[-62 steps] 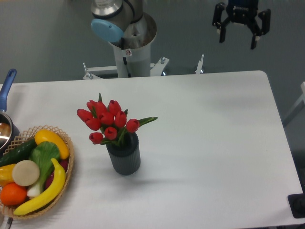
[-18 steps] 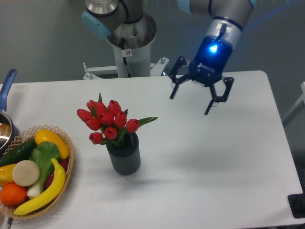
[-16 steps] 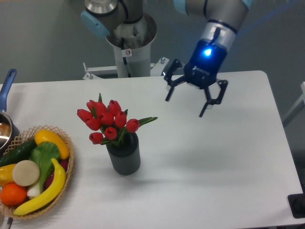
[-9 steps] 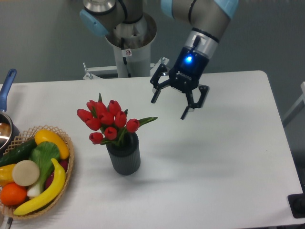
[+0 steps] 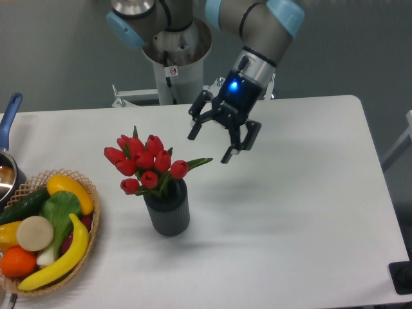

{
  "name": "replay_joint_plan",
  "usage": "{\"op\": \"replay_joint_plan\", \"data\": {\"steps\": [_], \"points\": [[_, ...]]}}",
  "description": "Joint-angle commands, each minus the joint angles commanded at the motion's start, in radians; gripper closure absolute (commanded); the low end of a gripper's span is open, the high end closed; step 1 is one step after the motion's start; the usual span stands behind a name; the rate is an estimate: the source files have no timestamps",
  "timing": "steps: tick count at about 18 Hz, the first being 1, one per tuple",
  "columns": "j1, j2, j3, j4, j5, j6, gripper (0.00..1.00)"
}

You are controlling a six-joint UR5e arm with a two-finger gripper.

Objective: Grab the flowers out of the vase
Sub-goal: 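Lower the open gripper around the tulip stems above the vase rim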

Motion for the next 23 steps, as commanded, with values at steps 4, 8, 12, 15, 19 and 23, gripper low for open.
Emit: {"op": "replay_joint_plan", "data": {"steps": [4,8,12,15,19,23], "points": [[-0.014,-0.014,-0.023,0.005,-0.018,-0.008,0.00],[-0.029,-0.058,-0.011,0.035,-0.055,-0.071,0.00],[-0.034,-0.078,-0.003,0.041,-0.097,-0.075,0.00],[-0.057,-0.107,0.017,0.061,-0.101,-0.069,0.00],[-0.080,-0.153,0.018,0.139,-0.101,-0.066,0.00],[-0.106,-0.173,0.035,0.149,-0.101,-0.066,0.00]]}}
